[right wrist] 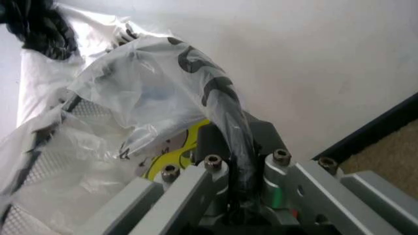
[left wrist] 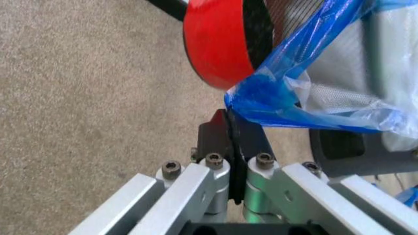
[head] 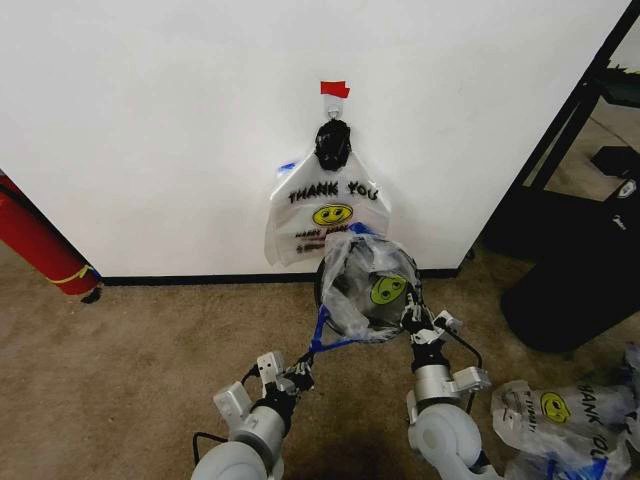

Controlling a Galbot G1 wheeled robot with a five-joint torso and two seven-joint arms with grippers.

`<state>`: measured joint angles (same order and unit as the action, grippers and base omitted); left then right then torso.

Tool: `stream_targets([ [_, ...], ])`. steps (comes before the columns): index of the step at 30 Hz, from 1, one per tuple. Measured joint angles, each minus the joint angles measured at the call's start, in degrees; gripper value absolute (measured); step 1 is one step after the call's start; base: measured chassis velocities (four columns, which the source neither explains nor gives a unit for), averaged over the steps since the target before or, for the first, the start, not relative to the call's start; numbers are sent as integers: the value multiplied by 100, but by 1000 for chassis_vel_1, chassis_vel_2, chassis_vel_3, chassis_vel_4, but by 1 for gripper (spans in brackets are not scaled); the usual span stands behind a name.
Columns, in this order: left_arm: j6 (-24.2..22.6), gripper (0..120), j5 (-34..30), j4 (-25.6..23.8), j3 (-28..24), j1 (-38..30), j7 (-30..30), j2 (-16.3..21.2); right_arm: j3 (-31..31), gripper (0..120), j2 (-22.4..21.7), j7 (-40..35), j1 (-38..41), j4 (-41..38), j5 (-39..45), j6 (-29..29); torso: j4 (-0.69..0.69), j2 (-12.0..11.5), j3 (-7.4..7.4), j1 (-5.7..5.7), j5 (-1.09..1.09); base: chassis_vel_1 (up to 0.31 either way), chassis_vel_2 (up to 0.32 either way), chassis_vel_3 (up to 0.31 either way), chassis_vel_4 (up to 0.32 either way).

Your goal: Pick up the garbage bag from the wall and place it over the trash bin.

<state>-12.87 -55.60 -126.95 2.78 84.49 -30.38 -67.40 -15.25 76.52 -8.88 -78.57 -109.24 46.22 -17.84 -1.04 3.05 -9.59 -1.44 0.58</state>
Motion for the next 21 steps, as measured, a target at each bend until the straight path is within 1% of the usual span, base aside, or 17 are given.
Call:
stream_targets([
  [3, -37, 0, 134, 132, -18, -25, -24, 25, 1, 1, -9, -4, 2, -89, 320, 2, 0, 0, 0, 0, 0, 0, 0, 0, 0],
  [5, -35, 0, 166, 183, -17, -53, -26, 27, 0, 1, -19, -14, 2, -111, 366, 10, 1, 0, 0, 0, 0, 0, 0, 0, 0],
  [7, 4, 0, 257, 400, -9, -225, -35, 3, 4, 1, -70, -57, -15, -184, 439, 74, 1, 0, 0, 0, 0, 0, 0, 0, 0],
  [10, 117, 0, 366, 732, 52, -524, -43, -19, -2, 1, -186, -150, -83, -301, 439, 276, -1, 0, 0, 0, 0, 0, 0, 0, 0],
  [11, 117, 0, 366, 732, 52, -524, -43, -19, -2, 1, -186, -150, -83, -301, 439, 276, -1, 0, 0, 0, 0, 0, 0, 0, 0],
  [13, 162, 0, 402, 878, 132, -698, -47, 6, -51, 1, -292, -205, -160, -370, 373, 506, 1, 0, 0, 0, 0, 0, 0, 0, 0],
  [17, 199, 0, 567, 1105, 318, -920, -148, 98, -234, 1, -534, -171, -283, -390, 171, 735, -1, 0, 0, -1, -1, 0, 0, 0, 0],
  [21, 215, 0, 711, 1324, 320, -973, -233, 105, -327, 1, -629, -166, -292, -457, 318, 883, 0, -1, 0, -1, 0, 0, 0, 0, 0],
])
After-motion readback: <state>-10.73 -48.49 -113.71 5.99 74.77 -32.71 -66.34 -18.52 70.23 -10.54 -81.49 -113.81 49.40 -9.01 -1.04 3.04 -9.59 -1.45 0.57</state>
